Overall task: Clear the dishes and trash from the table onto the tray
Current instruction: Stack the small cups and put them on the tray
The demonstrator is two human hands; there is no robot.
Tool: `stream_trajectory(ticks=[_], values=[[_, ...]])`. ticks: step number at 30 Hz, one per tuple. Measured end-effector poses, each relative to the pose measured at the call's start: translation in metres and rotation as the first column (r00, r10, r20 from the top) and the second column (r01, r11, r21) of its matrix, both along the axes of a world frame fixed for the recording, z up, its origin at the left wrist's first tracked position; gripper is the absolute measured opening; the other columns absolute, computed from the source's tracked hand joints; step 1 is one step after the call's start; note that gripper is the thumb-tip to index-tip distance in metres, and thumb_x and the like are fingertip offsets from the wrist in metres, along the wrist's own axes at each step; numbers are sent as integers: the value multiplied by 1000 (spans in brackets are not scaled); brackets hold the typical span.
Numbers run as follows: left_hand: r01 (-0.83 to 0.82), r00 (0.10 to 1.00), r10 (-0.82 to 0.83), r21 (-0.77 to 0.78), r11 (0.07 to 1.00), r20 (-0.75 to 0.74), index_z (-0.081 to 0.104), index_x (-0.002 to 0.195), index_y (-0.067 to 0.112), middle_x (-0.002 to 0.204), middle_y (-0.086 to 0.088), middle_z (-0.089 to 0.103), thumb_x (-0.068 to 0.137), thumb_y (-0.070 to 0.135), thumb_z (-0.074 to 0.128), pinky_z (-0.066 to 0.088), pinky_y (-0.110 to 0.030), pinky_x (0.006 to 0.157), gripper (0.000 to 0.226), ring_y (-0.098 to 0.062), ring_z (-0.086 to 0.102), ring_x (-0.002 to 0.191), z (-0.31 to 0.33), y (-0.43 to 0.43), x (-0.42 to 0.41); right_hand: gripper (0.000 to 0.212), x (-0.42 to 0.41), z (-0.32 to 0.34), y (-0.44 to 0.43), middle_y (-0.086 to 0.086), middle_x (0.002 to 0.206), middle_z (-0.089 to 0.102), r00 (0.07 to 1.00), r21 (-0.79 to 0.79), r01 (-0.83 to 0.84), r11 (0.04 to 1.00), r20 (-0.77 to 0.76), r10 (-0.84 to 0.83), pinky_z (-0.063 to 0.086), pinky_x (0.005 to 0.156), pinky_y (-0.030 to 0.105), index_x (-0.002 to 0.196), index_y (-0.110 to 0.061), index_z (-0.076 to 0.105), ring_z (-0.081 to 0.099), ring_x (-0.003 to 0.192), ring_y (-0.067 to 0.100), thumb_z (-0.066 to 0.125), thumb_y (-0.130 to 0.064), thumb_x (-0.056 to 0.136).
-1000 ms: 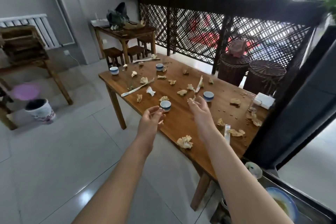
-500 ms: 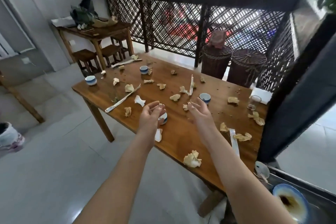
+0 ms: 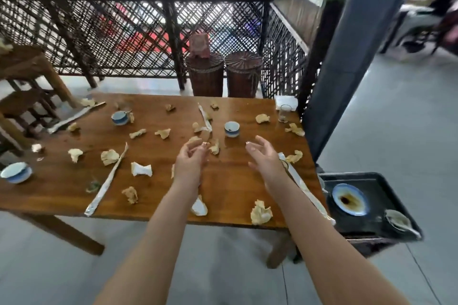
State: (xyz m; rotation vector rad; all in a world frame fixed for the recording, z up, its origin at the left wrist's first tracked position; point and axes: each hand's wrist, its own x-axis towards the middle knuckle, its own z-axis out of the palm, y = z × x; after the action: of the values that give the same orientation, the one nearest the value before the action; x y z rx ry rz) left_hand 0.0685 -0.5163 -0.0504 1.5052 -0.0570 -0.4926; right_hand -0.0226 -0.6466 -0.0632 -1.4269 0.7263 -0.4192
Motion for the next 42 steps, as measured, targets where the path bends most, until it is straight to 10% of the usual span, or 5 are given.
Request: stream_trajectory(ticks=[42], values=[[91, 989, -62, 221, 971, -137, 59, 97, 32, 109, 3, 65, 96, 20, 57, 51, -24, 84, 12, -7, 62, 100, -145, -125, 222, 104, 256, -163, -186, 2, 154, 29, 892, -103, -105, 989, -449, 48, 29, 109, 32, 152, -17, 17, 31, 139, 20, 82, -35, 72]])
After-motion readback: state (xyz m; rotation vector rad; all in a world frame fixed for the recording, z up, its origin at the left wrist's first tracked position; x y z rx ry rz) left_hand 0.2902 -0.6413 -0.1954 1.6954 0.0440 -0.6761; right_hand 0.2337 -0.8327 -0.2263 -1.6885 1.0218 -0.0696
